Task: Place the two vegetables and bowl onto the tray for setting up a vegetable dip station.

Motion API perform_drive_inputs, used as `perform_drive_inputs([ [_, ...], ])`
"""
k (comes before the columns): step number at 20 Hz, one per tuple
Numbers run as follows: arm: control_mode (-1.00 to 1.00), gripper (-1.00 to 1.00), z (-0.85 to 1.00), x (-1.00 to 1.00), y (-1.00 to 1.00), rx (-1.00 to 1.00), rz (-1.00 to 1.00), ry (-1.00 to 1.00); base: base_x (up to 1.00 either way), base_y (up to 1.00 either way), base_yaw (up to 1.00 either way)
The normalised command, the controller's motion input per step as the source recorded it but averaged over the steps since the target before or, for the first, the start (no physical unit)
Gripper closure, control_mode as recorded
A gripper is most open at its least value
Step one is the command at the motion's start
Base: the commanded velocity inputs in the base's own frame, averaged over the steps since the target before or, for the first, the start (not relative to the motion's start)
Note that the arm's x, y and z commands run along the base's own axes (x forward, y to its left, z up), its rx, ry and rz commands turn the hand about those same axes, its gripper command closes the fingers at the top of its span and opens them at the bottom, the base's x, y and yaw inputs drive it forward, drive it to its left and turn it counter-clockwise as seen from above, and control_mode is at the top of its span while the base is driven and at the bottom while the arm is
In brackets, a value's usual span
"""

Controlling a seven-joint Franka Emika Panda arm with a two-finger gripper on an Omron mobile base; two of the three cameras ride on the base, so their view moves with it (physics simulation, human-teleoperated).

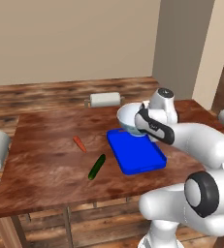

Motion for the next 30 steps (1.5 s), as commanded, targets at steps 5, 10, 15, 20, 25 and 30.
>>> perform_drive_inputs([
  [5, -1.00, 1.00, -0.07, 0.16, 0.03, 0.00, 0.00, 0.03, 0.00, 0.00, 0.00],
  [10, -1.00, 1.00, -0.07, 0.14, 0.01, 0.00, 0.00, 0.07, 0.00, 0.00, 0.00],
  [15, -1.00, 1.00, -0.09, 0.10, 0.02, 0.00, 0.01, 0.06, 0.00, 0.00, 0.00],
  [20, -1.00, 1.00, -0.11, 0.06, 0.07, 0.01, 0.04, 0.01, 0.00, 0.00, 0.00],
  [25, -1.00, 1.00, -0.12, 0.05, 0.07, 0.00, 0.04, 0.00, 0.00, 0.00, 0.00],
  [30, -1.00, 1.00, -0.12, 0.09, 0.08, 0.00, 0.01, 0.00, 0.00, 0.00, 0.00],
])
